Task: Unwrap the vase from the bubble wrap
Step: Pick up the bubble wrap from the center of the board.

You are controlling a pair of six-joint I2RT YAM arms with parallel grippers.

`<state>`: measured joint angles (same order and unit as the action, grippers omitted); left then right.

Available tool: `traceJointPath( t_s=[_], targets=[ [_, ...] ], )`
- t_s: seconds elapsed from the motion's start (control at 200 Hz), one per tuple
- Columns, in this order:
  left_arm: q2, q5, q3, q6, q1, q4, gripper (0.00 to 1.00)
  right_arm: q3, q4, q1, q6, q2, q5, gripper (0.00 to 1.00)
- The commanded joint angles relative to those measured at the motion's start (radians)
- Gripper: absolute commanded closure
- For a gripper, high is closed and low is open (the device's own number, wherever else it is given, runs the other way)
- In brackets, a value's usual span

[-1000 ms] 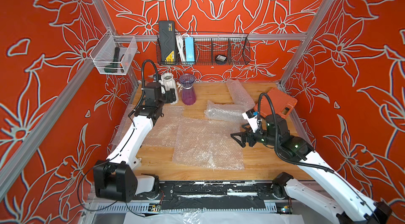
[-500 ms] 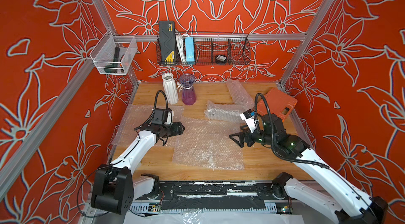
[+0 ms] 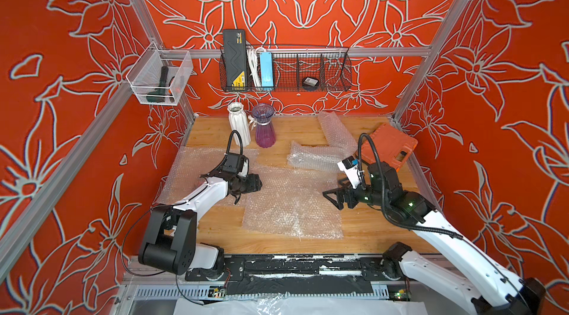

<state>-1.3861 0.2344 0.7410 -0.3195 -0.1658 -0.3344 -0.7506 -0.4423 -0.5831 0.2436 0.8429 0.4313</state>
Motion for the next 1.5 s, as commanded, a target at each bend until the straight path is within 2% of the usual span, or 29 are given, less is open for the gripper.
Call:
traceJointPath(
  t_s=[0.0,0.17,0.385,0.706,0.996,1.131,1.326,1.491],
  targets=[
    [-0.019,0.008,-0.015,-0.016,-0.009,0.029,0.28,-0.023,-0.016,0.003,-0.029,-0.013,0.004,0.02],
    [-0.013,-0.012,-0.032,-0.023,-0.016,0.051,0.28,-0.028,-0.017,0.002,-0.031,-0.036,-0.011,0.02],
    [-0.033,0.038,-0.046,-0.029,-0.026,0.085,0.34,-0.025,-0.024,0.002,-0.032,-0.061,-0.036,0.02],
    [-0.007,0.041,-0.081,-0.045,-0.029,0.094,0.62,0.02,-0.009,0.003,-0.015,-0.084,-0.052,0.02],
    [0.04,0.057,-0.06,-0.062,-0.038,0.059,1.0,0.022,-0.04,0.004,-0.041,-0.114,-0.079,0.02],
    [0.145,0.064,-0.053,-0.092,-0.077,0.032,1.0,0.034,-0.046,0.004,-0.05,-0.125,-0.087,0.02],
    [0.282,-0.006,0.094,-0.08,-0.083,-0.148,1.0,0.053,-0.03,0.005,-0.052,-0.125,-0.083,0.02],
    [0.286,-0.194,0.275,0.001,-0.067,-0.323,1.0,0.049,-0.027,0.006,-0.062,-0.124,-0.088,0.02]
  ],
)
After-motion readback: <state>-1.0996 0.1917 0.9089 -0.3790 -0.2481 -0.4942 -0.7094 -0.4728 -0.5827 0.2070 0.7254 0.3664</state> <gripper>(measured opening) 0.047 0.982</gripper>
